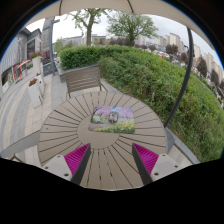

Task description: Arrange mouse

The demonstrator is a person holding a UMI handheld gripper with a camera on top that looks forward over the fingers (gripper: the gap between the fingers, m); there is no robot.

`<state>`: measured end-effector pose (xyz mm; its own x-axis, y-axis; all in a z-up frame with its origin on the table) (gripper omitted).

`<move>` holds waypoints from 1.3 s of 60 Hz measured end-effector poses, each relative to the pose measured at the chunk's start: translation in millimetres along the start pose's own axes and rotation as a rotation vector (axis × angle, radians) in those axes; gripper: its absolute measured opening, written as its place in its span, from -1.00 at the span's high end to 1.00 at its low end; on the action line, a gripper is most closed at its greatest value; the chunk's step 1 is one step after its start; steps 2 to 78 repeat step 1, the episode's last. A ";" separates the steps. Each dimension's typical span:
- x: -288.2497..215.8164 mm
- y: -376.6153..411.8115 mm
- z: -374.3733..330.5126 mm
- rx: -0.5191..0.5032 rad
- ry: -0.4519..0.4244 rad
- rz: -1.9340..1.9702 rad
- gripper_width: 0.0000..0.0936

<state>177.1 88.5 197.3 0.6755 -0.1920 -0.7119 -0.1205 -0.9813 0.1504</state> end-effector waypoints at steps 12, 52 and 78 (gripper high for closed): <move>1.6 0.7 -0.8 -0.003 0.004 0.005 -0.80; 1.6 0.7 -0.8 -0.003 0.004 0.005 -0.80; 1.6 0.7 -0.8 -0.003 0.004 0.005 -0.80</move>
Point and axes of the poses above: the point between the fingertips, and its own axes, seen from behind it with the camera up: y to the left, x down, z forward, the way the camera looks, the point moved 2 cm from there along -z, backward, against the way the camera looks, and after that the axes turned 15 degrees about z, right-handed, at the moved point
